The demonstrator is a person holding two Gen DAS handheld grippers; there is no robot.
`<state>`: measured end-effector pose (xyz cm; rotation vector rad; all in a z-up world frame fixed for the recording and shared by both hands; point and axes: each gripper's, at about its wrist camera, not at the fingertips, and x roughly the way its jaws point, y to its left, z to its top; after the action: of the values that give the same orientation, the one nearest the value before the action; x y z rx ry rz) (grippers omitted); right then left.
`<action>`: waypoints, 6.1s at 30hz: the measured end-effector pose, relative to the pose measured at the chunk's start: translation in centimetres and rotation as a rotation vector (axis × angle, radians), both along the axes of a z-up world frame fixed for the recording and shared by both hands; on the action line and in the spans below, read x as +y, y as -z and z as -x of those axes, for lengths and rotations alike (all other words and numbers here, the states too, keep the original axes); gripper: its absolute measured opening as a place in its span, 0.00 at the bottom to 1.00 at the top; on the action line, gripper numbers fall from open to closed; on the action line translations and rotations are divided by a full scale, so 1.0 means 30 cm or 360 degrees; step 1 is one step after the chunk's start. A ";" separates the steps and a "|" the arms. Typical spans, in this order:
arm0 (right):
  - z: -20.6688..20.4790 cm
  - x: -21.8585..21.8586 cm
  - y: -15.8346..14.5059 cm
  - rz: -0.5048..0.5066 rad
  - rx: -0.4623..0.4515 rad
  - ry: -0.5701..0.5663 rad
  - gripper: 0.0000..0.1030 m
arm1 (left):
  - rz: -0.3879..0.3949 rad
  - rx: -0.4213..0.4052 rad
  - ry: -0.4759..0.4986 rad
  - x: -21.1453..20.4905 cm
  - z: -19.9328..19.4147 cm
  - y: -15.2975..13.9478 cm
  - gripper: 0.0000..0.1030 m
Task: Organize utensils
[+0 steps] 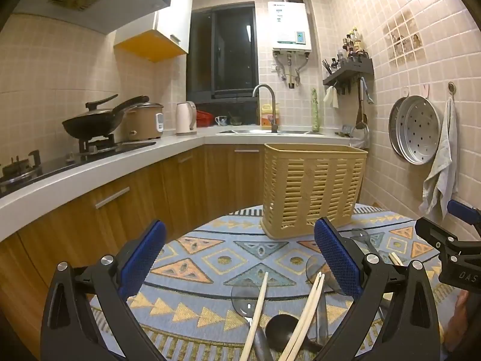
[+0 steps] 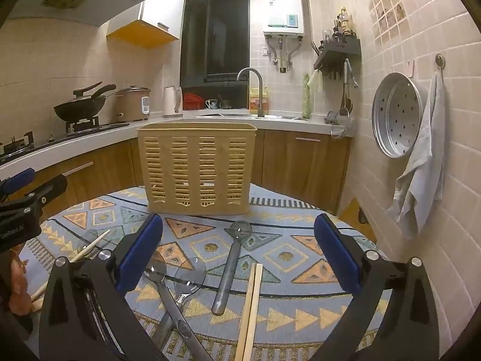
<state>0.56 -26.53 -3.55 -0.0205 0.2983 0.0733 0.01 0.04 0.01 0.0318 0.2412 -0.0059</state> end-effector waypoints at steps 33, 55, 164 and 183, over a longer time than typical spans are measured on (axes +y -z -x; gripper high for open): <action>-0.003 0.006 0.000 0.0008 0.0019 0.0002 0.93 | 0.0001 0.0018 0.0000 0.001 -0.001 0.000 0.93; -0.004 0.009 0.005 0.0014 0.0029 -0.0001 0.93 | 0.0002 0.0018 0.0004 0.000 -0.001 0.000 0.93; -0.435 -0.014 -0.144 -0.0167 0.0997 -0.0504 0.10 | 0.0296 0.1055 0.0542 0.111 -0.282 0.029 0.03; -0.626 0.024 -0.549 -0.0111 -0.0113 -0.0095 0.10 | 0.0511 -0.0115 0.0377 -0.132 -0.653 -0.344 0.03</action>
<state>19.34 -25.82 12.91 0.0371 0.2240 0.1416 19.59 -3.92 10.32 -0.2585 0.1609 -0.2787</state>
